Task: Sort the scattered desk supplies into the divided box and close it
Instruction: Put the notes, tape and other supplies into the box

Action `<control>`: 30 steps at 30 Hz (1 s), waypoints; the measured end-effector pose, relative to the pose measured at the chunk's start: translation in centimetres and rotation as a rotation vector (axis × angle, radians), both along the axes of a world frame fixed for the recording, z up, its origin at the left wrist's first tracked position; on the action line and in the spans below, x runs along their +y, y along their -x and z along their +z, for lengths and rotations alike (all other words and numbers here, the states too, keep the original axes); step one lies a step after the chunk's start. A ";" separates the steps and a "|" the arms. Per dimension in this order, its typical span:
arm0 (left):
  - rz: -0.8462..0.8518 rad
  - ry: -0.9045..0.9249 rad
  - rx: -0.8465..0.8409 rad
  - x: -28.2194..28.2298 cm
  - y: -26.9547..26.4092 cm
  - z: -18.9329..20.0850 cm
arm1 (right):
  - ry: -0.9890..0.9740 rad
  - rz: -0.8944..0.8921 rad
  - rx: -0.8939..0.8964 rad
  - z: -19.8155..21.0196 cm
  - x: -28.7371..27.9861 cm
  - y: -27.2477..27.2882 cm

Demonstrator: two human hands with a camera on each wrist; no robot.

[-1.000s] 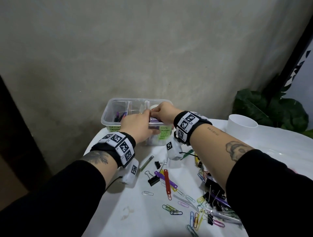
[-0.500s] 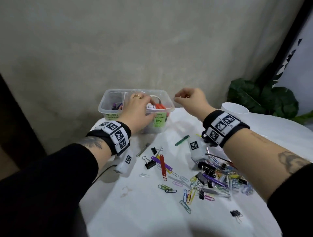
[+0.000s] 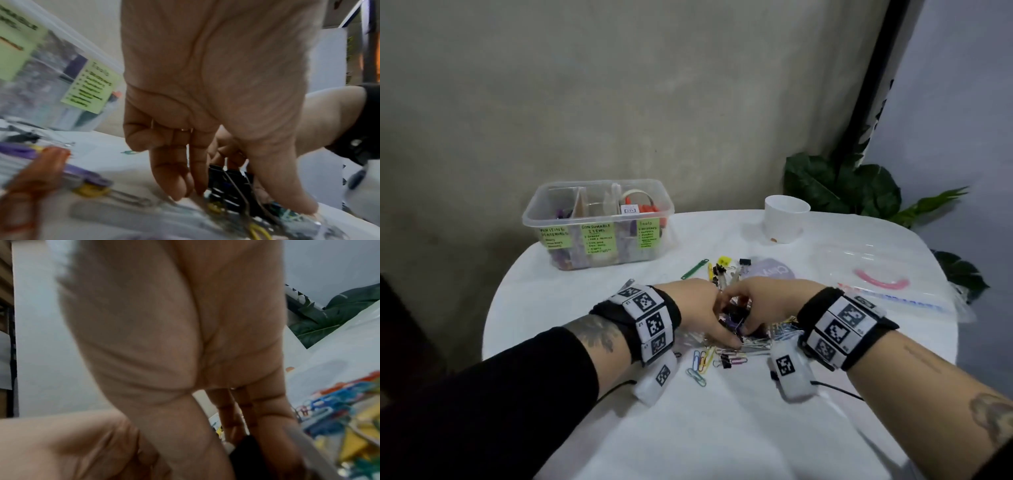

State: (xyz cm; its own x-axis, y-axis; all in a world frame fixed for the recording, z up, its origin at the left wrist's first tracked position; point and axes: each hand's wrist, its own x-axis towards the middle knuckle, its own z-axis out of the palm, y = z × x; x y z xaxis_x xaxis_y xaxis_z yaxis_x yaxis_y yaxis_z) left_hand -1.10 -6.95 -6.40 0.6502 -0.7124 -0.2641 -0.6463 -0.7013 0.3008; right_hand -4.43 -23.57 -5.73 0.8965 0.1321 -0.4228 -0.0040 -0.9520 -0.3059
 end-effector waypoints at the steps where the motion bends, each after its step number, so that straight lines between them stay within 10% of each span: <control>1: -0.008 0.007 -0.022 -0.6 0.3 -0.1 | -0.001 -0.017 -0.039 -0.2 0.1 0.3; 13: 0.282 0.278 0.048 2.1 -1.9 1.2 | -0.549 -0.559 -0.306 -0.9 -1.5 1.1; 19: 0.450 0.216 0.025 6.5 -5.0 1.7 | -0.212 -0.358 -0.136 0.2 -2.2 0.1; 25: 0.490 0.141 -0.107 8.7 -5.5 0.9 | -0.198 -0.370 -0.495 2.2 -1.3 -6.0; 30: 0.447 -0.026 0.031 9.4 -5.8 0.0 | 0.023 -0.283 -0.290 1.2 -0.9 -9.2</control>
